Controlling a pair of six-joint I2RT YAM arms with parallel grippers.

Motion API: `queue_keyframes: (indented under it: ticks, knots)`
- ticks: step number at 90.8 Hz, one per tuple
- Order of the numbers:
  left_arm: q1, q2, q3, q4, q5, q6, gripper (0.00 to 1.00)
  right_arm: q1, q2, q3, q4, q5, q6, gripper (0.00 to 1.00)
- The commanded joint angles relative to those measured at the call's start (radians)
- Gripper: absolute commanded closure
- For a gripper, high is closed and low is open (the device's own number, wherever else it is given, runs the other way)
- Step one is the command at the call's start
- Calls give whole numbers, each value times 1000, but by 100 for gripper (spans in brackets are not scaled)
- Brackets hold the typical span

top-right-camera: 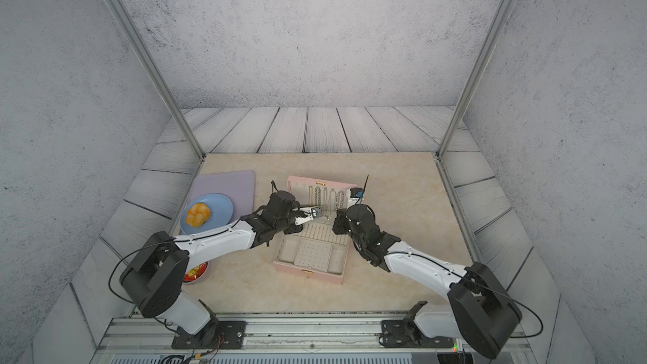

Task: Put jewelry chain into jewelry box
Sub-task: Adjust the necklace in the storage slot.

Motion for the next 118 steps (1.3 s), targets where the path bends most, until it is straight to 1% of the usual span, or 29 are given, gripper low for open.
queue_keyframes:
  ticks: [1, 16, 33, 55, 64, 72, 95, 118]
  knots:
    - [-27, -26, -7, -70, 32, -45, 100, -5, -42, 5, -46, 4, -22, 100]
    - [-48, -47, -27, -67, 33, -63, 100, -5, -58, 15, -65, 44, -49, 100]
    - [-64, -63, -61, -51, 22, -56, 100, -6, -54, 46, -86, 57, -70, 100]
    - [-74, -60, -60, -46, 14, -48, 100, -5, -57, 78, -89, 75, -76, 100]
    - [-74, -54, -60, -42, -7, -49, 100, -5, -63, 85, -83, 83, -82, 100]
    - [-74, -57, -65, -29, -18, -50, 100, -5, -57, 85, -77, 97, -96, 100]
    - [-74, -79, -91, -2, 5, -41, 100, -5, -33, 67, -77, 153, -128, 100]
    - [-76, -79, -88, 0, -4, -44, 100, -5, -12, 36, -103, 149, -121, 100]
